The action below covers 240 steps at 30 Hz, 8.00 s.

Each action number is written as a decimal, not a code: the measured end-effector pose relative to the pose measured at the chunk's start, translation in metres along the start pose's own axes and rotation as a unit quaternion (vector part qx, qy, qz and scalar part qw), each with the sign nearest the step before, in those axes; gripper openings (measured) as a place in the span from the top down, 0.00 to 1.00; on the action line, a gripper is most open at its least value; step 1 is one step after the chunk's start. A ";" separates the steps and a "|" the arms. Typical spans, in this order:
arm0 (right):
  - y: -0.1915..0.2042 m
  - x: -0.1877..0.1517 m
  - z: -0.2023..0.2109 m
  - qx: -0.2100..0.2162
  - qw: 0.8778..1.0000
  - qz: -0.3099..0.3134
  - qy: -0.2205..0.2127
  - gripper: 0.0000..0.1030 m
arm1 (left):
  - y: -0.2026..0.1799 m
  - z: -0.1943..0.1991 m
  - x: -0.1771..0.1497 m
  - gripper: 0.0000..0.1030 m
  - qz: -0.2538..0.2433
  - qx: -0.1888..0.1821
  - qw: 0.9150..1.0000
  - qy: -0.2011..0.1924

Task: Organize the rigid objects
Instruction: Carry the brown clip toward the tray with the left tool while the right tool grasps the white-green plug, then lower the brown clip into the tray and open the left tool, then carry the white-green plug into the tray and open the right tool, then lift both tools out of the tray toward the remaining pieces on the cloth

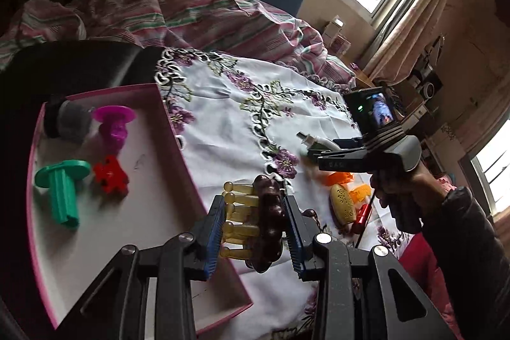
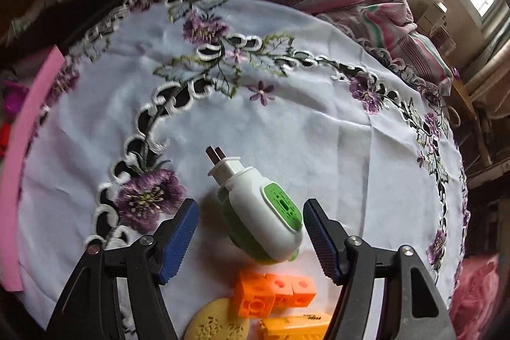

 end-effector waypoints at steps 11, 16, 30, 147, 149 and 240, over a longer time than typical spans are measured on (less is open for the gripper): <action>0.000 0.009 0.063 0.047 0.987 -0.113 -0.106 0.58 | 0.077 0.058 -0.036 0.65 0.067 0.061 0.996 -0.026; 0.042 0.000 0.090 0.173 0.968 -0.137 -0.117 0.58 | 0.116 0.081 -0.057 0.65 0.111 0.092 0.989 -0.037; 0.109 -0.028 0.060 0.181 0.979 -0.065 -0.069 0.59 | 0.107 0.060 -0.041 0.65 0.098 0.077 0.992 -0.036; 0.249 -0.053 0.121 0.273 0.962 -0.003 -0.015 0.69 | 0.137 0.091 -0.084 0.30 0.102 0.234 0.966 -0.030; 0.247 -0.049 0.119 0.278 0.960 -0.013 -0.012 0.69 | 0.136 0.091 -0.083 0.30 0.101 0.234 0.967 -0.031; -0.066 -0.076 0.110 0.118 0.934 -0.318 -0.112 0.54 | 0.039 0.051 -0.036 0.24 -0.044 0.200 0.978 -0.030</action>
Point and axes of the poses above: each gripper's, at about its wrist camera, not at the fingertips, and z roughly against the way its jaws point, y to its left, x to its top, the point moved 8 cm from there along -z, roughly the way its jaws point, and after that the axes turned 9 degrees about -z, right-handed, at the moved point
